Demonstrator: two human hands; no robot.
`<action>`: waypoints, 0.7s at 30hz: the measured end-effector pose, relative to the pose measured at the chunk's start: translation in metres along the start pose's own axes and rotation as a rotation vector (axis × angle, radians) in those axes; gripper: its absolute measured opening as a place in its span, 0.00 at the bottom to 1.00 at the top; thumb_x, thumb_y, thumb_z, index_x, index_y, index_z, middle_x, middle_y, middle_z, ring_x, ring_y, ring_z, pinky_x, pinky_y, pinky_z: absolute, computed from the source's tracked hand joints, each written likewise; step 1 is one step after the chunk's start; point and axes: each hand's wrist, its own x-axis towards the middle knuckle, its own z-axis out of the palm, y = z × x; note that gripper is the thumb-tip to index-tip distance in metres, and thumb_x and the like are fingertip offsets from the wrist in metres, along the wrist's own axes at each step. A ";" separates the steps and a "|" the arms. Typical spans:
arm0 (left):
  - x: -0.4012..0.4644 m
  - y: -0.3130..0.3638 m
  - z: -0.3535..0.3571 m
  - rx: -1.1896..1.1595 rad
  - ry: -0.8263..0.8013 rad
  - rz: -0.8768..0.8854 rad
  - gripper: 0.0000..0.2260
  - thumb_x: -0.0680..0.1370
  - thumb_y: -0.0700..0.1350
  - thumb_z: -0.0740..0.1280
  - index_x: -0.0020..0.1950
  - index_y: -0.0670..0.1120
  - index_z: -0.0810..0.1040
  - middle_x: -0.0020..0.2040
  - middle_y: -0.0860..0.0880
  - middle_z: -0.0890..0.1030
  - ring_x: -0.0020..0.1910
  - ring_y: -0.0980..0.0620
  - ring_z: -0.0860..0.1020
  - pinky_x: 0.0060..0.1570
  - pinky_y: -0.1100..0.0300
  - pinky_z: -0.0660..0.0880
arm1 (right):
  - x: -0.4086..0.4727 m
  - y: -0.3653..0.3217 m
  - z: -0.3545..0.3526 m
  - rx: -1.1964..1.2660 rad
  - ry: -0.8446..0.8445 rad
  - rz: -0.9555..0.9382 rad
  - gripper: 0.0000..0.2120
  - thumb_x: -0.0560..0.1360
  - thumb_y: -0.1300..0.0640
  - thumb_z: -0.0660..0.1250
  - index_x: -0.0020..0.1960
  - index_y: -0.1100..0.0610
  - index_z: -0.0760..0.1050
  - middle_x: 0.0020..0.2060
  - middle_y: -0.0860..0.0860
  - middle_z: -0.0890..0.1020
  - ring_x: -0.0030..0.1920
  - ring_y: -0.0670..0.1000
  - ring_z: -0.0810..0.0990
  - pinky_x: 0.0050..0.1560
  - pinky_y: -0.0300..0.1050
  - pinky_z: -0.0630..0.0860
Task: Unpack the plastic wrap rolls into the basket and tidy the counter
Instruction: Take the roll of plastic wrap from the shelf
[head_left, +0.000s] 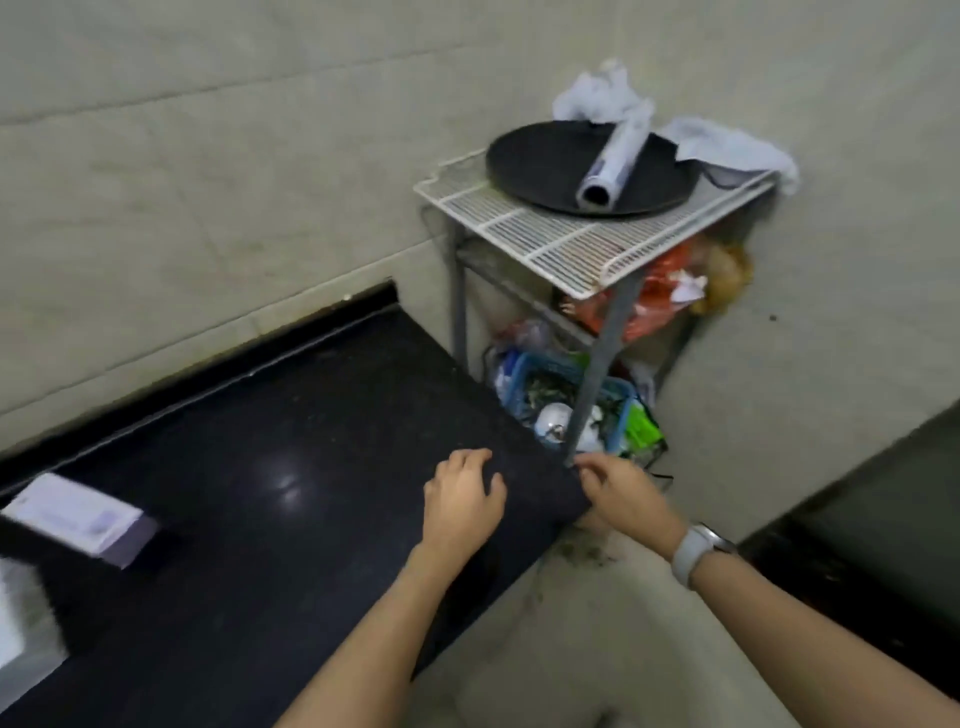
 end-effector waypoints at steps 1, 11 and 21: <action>0.013 0.026 0.012 0.016 -0.026 0.045 0.18 0.78 0.48 0.59 0.68 0.47 0.68 0.68 0.47 0.71 0.65 0.46 0.69 0.64 0.48 0.67 | 0.002 0.018 -0.020 0.005 0.041 0.015 0.12 0.75 0.62 0.60 0.56 0.60 0.76 0.53 0.60 0.81 0.53 0.58 0.79 0.53 0.45 0.70; 0.111 0.263 0.090 0.103 -0.015 0.406 0.18 0.78 0.48 0.60 0.67 0.46 0.70 0.65 0.46 0.74 0.64 0.46 0.72 0.60 0.50 0.71 | 0.050 0.149 -0.202 0.069 0.266 0.068 0.13 0.75 0.64 0.59 0.57 0.63 0.75 0.58 0.61 0.79 0.59 0.59 0.77 0.59 0.47 0.68; 0.262 0.343 -0.016 0.152 0.363 0.504 0.16 0.76 0.48 0.61 0.62 0.46 0.74 0.61 0.46 0.77 0.60 0.46 0.74 0.57 0.51 0.71 | 0.193 0.110 -0.291 0.193 0.376 -0.217 0.11 0.76 0.62 0.59 0.55 0.59 0.76 0.51 0.57 0.80 0.50 0.54 0.78 0.55 0.47 0.73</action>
